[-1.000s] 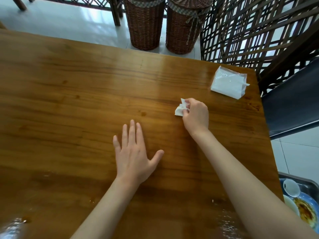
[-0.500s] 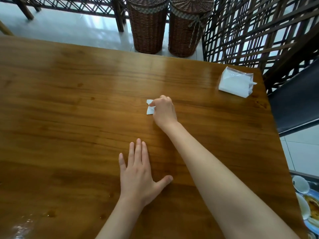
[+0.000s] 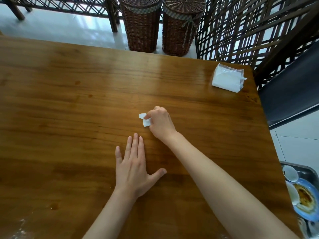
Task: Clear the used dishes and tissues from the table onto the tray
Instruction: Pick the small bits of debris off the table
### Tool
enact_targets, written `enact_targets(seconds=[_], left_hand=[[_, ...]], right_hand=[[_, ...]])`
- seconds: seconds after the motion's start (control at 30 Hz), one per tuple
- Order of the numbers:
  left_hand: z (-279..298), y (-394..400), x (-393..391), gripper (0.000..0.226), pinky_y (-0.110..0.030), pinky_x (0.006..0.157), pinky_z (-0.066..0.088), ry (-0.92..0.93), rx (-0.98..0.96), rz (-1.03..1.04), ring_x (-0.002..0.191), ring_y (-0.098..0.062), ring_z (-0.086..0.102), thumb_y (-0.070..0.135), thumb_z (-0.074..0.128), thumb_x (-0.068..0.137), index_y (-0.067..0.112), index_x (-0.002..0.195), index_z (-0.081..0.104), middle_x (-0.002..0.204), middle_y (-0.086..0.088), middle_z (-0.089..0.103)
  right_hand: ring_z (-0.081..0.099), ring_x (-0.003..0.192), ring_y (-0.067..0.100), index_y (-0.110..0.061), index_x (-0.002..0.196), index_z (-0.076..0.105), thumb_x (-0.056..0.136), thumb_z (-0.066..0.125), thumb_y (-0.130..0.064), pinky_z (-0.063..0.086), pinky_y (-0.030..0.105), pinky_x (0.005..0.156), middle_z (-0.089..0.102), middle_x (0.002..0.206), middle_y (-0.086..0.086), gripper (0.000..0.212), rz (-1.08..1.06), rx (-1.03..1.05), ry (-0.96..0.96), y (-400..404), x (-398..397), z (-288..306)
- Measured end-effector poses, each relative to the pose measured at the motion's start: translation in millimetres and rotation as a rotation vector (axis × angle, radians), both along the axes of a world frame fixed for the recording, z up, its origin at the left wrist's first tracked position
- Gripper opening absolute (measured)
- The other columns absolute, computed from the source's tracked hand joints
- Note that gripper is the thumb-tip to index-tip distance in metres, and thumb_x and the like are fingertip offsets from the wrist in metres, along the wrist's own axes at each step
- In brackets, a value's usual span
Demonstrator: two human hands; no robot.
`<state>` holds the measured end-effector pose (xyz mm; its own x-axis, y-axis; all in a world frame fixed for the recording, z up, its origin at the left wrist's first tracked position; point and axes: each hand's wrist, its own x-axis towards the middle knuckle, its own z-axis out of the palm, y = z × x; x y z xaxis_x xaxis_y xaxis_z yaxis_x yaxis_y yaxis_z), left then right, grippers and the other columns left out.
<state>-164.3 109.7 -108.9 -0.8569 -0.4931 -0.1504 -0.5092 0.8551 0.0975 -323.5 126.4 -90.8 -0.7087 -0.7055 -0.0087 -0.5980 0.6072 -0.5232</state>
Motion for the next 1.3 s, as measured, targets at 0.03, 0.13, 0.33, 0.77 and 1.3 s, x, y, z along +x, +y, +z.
enact_targets(seconds=[0.03,0.13,0.33,0.77,1.3], left_hand=[[3,1,3,0.116,-0.047,0.107,-0.021,-0.008,0.003,0.008,0.142,-0.020,-0.013,0.092,-0.003,0.059,0.018,0.148,-0.005,0.156,-0.003,-0.007],[10,10,13,0.115,-0.047,0.105,-0.024,-0.018,0.021,0.019,0.142,-0.021,-0.017,0.093,-0.003,0.059,0.018,0.145,-0.015,0.156,-0.002,-0.012],[19,36,36,0.113,-0.052,0.110,-0.006,-0.042,0.024,0.008,0.144,-0.024,0.003,0.092,0.007,0.063,0.015,0.146,-0.001,0.156,-0.007,0.007],[10,100,65,0.105,-0.055,0.108,0.010,-0.071,0.011,0.035,0.139,-0.030,0.028,0.083,0.010,0.074,0.007,0.144,0.031,0.150,-0.012,0.032],[-1,99,67,0.110,-0.051,0.110,-0.006,-0.097,-0.056,0.039,0.144,-0.026,0.011,0.083,-0.004,0.071,0.009,0.149,0.016,0.156,-0.010,0.016]], right_hand=[[0.053,0.103,0.023,-0.009,0.107,0.070,0.085,0.054,0.006,0.042,0.027,0.085,0.061,0.107,0.011,0.031,0.017,0.005,-0.008,3,4,1],[0.055,0.105,0.022,-0.009,0.103,0.071,0.085,0.055,0.006,0.045,0.026,0.089,0.062,0.111,0.010,0.029,0.049,0.023,-0.086,16,15,8],[0.061,0.102,0.018,-0.008,0.109,0.069,0.086,0.056,0.002,0.045,0.019,0.084,0.068,0.109,0.008,0.028,-0.265,-0.235,-0.121,74,15,30],[0.053,0.105,0.023,-0.007,0.112,0.067,0.088,0.056,0.000,0.050,0.032,0.087,0.065,0.111,0.010,0.027,-0.252,-0.096,-0.094,107,47,-5],[0.053,0.102,0.020,-0.005,0.098,0.072,0.087,0.051,0.005,0.046,0.030,0.087,0.067,0.105,0.008,0.026,0.033,-0.103,-0.043,114,97,-1]])
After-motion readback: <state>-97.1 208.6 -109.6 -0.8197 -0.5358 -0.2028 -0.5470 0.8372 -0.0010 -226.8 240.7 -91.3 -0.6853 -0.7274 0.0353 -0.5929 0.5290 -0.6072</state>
